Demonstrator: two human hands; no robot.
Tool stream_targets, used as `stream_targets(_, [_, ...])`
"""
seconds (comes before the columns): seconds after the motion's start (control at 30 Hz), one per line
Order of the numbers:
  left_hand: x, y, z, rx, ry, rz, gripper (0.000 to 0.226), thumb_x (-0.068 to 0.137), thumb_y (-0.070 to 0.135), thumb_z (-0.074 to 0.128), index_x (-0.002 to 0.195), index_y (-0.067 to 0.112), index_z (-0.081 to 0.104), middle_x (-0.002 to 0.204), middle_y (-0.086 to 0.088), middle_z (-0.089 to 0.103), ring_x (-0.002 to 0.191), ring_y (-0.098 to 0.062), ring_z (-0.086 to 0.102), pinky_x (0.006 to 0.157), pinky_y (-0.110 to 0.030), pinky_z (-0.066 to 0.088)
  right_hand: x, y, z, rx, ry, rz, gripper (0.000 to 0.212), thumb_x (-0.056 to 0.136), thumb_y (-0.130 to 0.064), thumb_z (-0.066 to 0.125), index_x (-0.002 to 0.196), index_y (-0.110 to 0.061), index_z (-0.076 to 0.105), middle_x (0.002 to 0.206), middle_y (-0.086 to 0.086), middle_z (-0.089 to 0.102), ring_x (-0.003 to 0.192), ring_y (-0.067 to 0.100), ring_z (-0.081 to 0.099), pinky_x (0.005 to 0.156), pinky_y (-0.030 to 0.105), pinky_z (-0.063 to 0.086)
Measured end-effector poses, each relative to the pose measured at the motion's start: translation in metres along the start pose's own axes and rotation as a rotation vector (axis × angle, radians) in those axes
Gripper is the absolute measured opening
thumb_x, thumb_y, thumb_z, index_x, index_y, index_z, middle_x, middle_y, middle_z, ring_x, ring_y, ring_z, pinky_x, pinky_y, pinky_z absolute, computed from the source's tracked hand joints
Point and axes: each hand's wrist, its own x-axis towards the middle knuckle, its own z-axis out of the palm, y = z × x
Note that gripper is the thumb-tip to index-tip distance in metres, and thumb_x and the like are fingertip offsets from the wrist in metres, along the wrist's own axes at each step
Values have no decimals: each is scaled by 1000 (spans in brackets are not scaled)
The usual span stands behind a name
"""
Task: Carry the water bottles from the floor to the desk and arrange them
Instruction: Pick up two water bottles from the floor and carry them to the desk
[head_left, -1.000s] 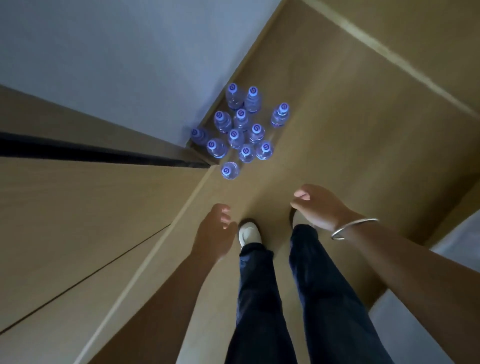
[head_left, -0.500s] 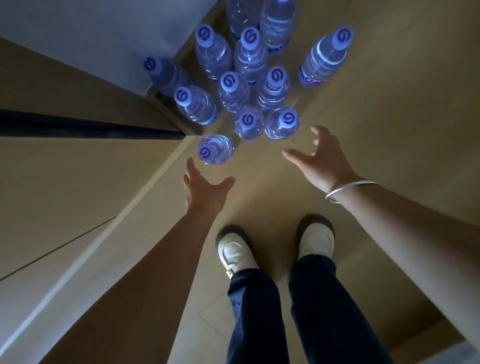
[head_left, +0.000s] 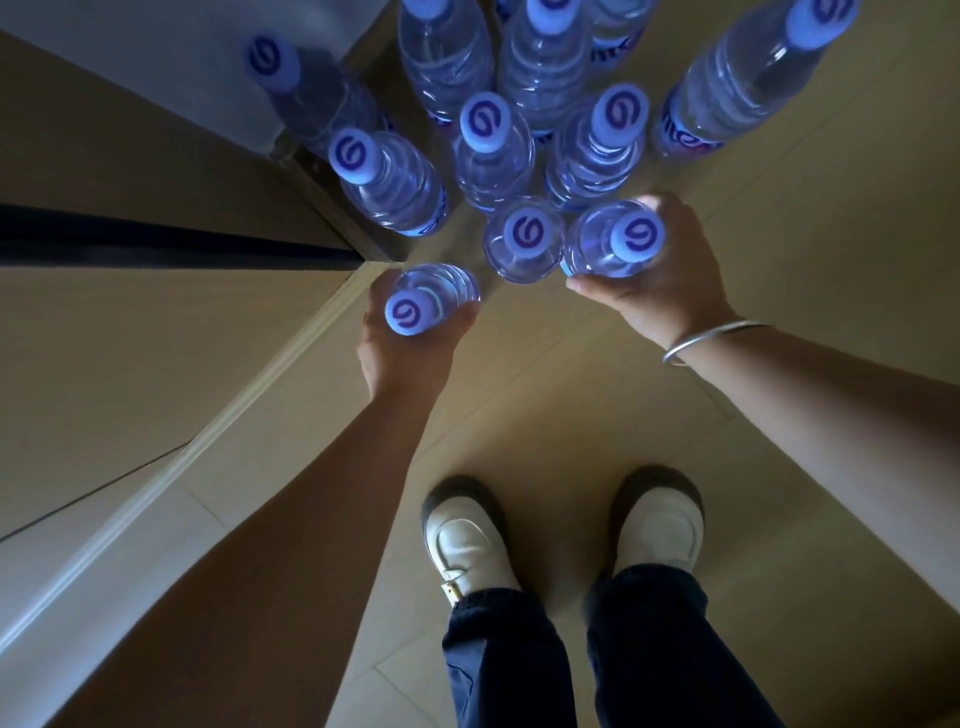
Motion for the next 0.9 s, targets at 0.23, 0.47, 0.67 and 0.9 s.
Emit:
stream_targets(0.23, [-17, 5, -12, 63, -50, -50, 53, 58, 38, 82, 105, 31, 57, 77, 21, 55, 77, -6, 55, 67, -17, 39, -16, -7, -9, -114, 28, -34, 55, 59, -34, 79, 102, -16, 50, 83, -10, 54, 86, 26, 61, 68, 20, 37])
stream_targets(0.47, [-95, 8, -50, 81, -153, -124, 50, 59, 33, 82, 100, 38, 52, 76, 25, 53, 75, -4, 53, 57, -8, 32, -90, -34, -44, -178, -71, -81, 59, 56, -26, 79, 107, -17, 52, 92, 0, 65, 88, 27, 62, 69, 23, 39])
stream_targets(0.67, [-177, 24, -111, 43, -190, -205, 42, 60, 31, 83, 89, 39, 53, 73, 25, 55, 66, 10, 51, 51, 0, 36, -170, -85, -92, -246, -215, -160, 52, 59, -24, 77, 104, -12, 53, 95, 3, 64, 86, 26, 60, 68, 28, 45])
stream_targets(0.9, [-271, 55, -192, -73, -39, -244, 37, 61, 40, 79, 89, 38, 56, 76, 19, 60, 68, 1, 56, 55, -10, 39, -253, -159, -141, -343, -369, -303, 44, 62, -26, 73, 99, -13, 53, 94, 2, 62, 89, 25, 59, 72, 37, 51])
